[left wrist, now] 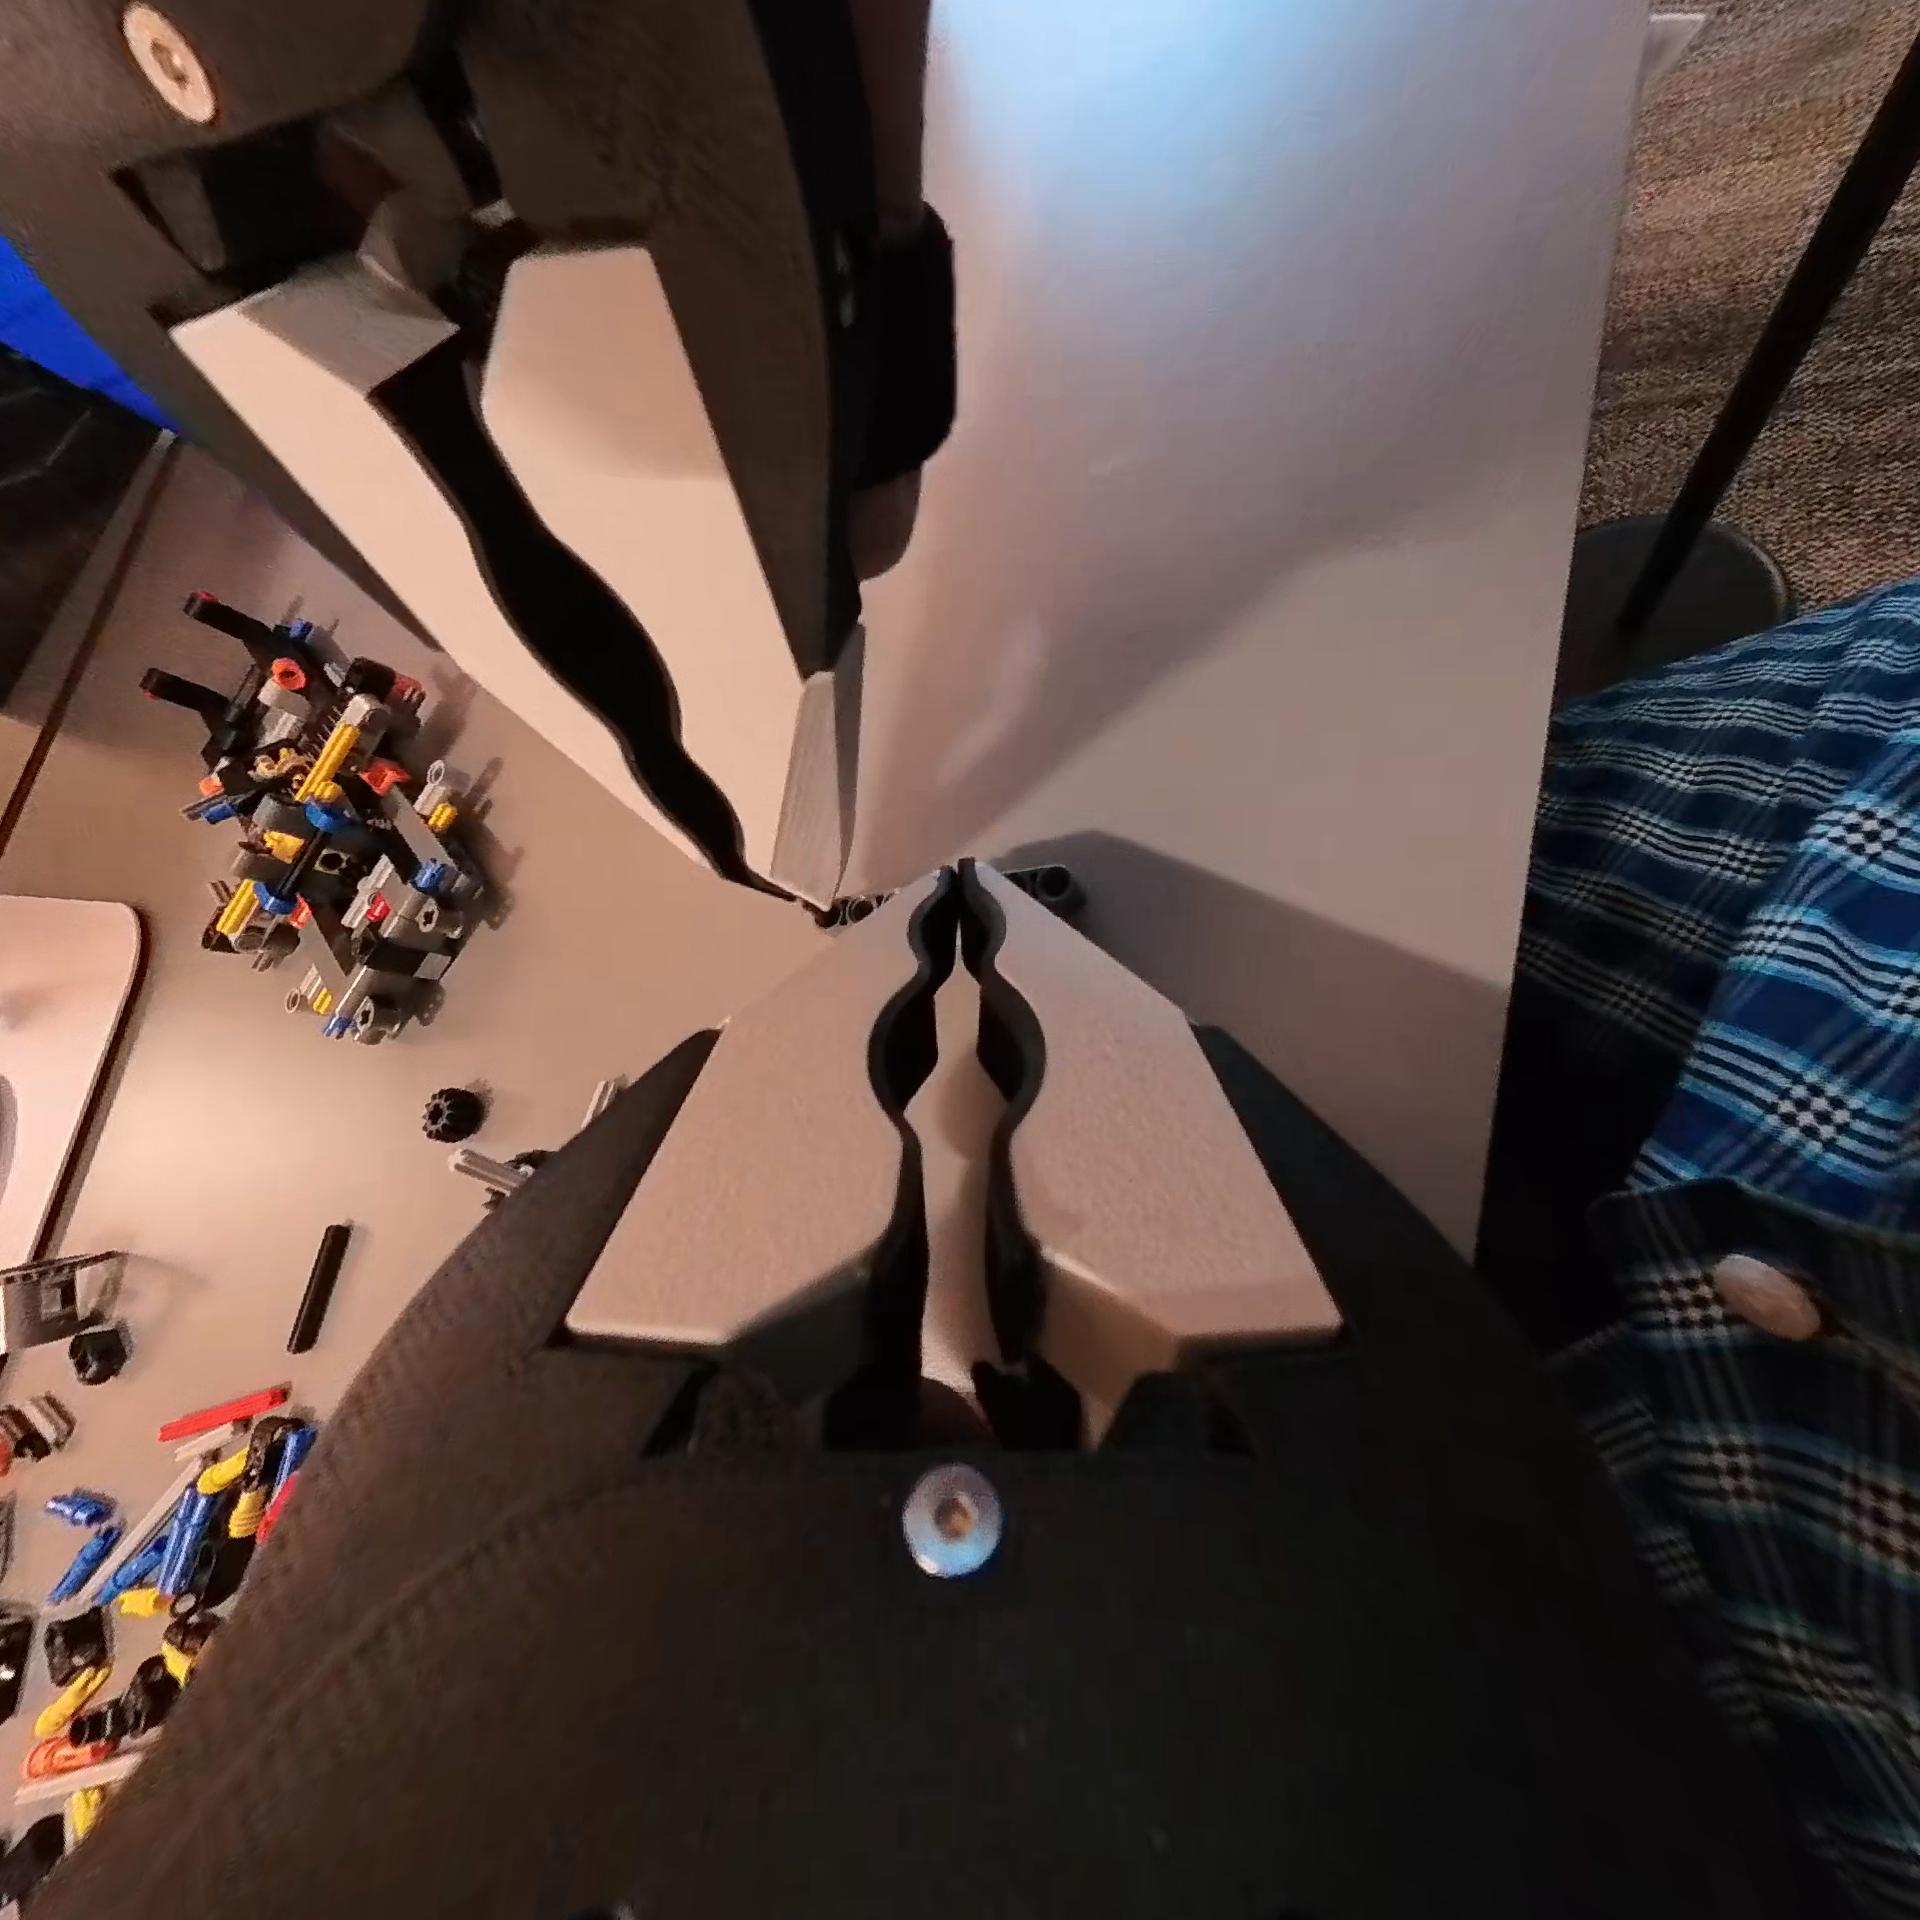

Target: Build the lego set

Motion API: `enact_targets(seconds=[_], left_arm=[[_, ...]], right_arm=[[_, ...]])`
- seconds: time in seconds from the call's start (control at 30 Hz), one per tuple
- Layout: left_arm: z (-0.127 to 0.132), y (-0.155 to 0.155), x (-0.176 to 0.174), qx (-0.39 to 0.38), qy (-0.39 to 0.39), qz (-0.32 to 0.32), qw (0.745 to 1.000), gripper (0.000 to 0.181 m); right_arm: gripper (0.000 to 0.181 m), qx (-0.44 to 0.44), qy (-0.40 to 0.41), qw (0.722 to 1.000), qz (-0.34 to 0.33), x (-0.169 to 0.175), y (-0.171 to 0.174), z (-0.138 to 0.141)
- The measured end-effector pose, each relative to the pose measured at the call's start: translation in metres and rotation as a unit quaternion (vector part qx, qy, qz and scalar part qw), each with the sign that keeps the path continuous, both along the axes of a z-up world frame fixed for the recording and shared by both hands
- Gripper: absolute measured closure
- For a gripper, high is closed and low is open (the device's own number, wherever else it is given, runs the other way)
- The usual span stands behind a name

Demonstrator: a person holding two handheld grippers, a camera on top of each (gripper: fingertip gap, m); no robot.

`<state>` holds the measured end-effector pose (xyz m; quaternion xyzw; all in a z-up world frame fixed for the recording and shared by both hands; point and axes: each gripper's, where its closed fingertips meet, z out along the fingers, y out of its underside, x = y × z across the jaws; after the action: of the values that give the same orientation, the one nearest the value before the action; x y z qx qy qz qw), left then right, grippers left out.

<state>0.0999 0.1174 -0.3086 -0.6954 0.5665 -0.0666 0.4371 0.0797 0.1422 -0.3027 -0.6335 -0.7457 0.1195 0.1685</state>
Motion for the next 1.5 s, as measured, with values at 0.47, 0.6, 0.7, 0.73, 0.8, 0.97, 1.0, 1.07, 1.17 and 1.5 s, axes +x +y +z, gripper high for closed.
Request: enact_targets(seconds=[0.47,0.6,0.7,0.73,0.8,0.97,1.0,1.07,1.17,1.5], left_arm=[[-0.0001,0.0007,0.0007,-0.004,-0.002,-0.001,1.0,0.181],[-0.0001,0.0007,0.0007,-0.005,-0.003,-0.001,1.0,0.181],[-0.0001,0.0008,0.0008,-0.004,-0.003,-0.001,1.0,0.181],[0.0,0.0008,0.0008,-0.004,-0.002,-0.001,1.0,0.181],[0.0,0.0008,0.0008,-0.005,-0.003,-0.001,1.0,0.181],[0.0001,0.0008,0.0008,-0.004,-0.002,-0.001,1.0,0.181],[0.0001,0.0008,0.0007,-0.003,-0.002,-0.001,1.0,0.181],[0.0002,0.0008,0.0007,-0.003,-0.002,-0.001,1.0,0.181],[0.0003,0.0008,0.0007,-0.002,-0.002,-0.001,1.0,0.181],[0.0004,0.0006,0.0007,-0.001,-0.001,-0.001,1.0,0.181]], right_arm=[[0.18,-0.015,-0.104,0.993,0.051,-0.0037,-0.0014,-0.0007],[0.18,-0.015,-0.119,0.991,0.054,-0.0033,-0.0014,-0.001],[0.18,-0.012,-0.123,0.991,0.053,-0.0032,-0.0013,-0.0012],[0.18,-0.01,-0.124,0.991,0.052,-0.0031,-0.0013,-0.0012],[0.18,-0.009,-0.125,0.991,0.051,-0.0033,-0.0014,-0.0013],[0.181,-0.004,-0.135,0.989,0.057,-0.0033,-0.0014,-0.0016],[0.181,-0.003,-0.136,0.989,0.057,-0.0034,-0.0014,-0.0016],[0.181,0.004,-0.136,0.989,0.057,-0.0034,-0.0014,-0.0016],[0.181,0.01,-0.137,0.989,0.058,-0.0036,-0.0014,-0.0016],[0.18,0.027,-0.12,0.992,0.043,-0.0042,-0.0013,-0.0016]])
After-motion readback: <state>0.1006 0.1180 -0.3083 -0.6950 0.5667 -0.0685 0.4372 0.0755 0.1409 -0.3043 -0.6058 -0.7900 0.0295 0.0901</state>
